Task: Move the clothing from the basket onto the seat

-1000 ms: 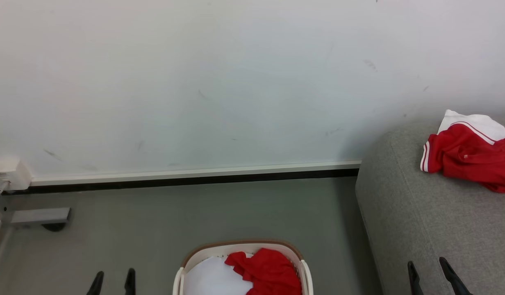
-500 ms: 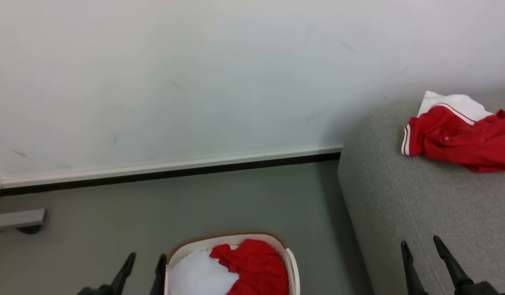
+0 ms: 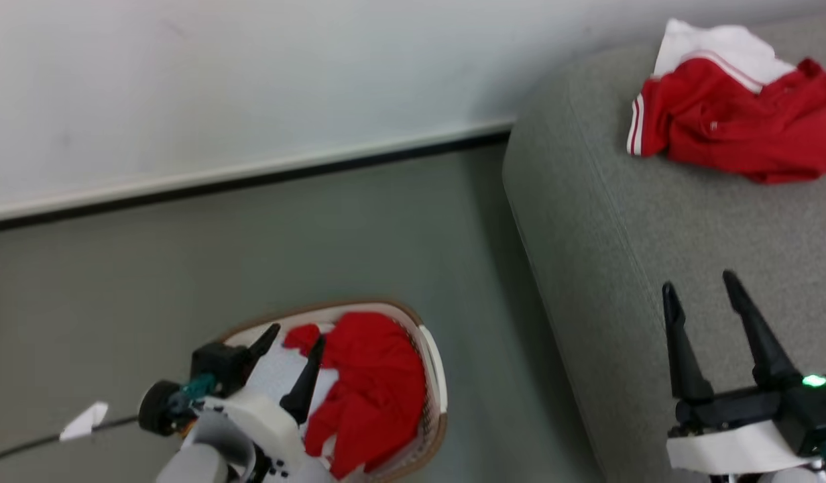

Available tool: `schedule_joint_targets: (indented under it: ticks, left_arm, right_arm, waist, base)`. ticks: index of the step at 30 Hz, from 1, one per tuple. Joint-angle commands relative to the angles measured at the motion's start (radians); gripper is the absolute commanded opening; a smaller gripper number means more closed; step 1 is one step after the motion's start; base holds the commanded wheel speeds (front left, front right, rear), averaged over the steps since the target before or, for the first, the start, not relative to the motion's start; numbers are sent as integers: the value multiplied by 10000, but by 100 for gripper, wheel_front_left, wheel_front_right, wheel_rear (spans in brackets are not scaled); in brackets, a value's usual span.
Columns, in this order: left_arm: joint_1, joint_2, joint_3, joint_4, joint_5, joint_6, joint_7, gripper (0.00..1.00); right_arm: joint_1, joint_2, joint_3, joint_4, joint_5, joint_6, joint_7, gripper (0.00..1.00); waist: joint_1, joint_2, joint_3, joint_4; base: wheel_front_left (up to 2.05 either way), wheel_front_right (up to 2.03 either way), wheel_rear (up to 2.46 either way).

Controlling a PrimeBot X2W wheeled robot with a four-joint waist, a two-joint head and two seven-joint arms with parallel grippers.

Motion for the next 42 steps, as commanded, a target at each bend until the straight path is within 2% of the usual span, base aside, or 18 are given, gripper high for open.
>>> schedule_joint_targets:
  ticks: [1, 6, 16, 27, 42]
  left_arm:
    - [-413, 114, -97, 359, 118, 14, 161, 100]
    - [-1810, 117, -809, 1560, 378, 14, 684, 100]
    - [-4101, 14, -1336, 3845, 818, 15, 949, 100]
    - [-5443, -271, -1564, 5255, 636, 14, 570, 100]
    - [-7160, -7, -2025, 6578, 780, 21, 496, 100]
  right_arm:
    - [-298, 7, -66, -195, 32, -25, 9, 100]
    - [-824, 10, -319, -836, 52, -25, 9, 100]
    - [-1534, 10, -481, -1717, 122, -26, 9, 100]
    - [-1536, 7, -483, -1980, 25, -26, 9, 100]
    - [-1391, 7, -410, -2451, 139, -26, 9, 100]
  waist:
    - [-2, -1, 1162, -580]
    - [-2, -1, 2423, -701]
    - [-2, -1, 4389, -752]
    - [-2, -1, 5233, -719]
    - [-2, -1, 6307, -719]
  base:
    - [0, 0, 0]
    - [0, 0, 0]
    - [0, 0, 0]
    - [0, 0, 0]
    - [0, 0, 0]
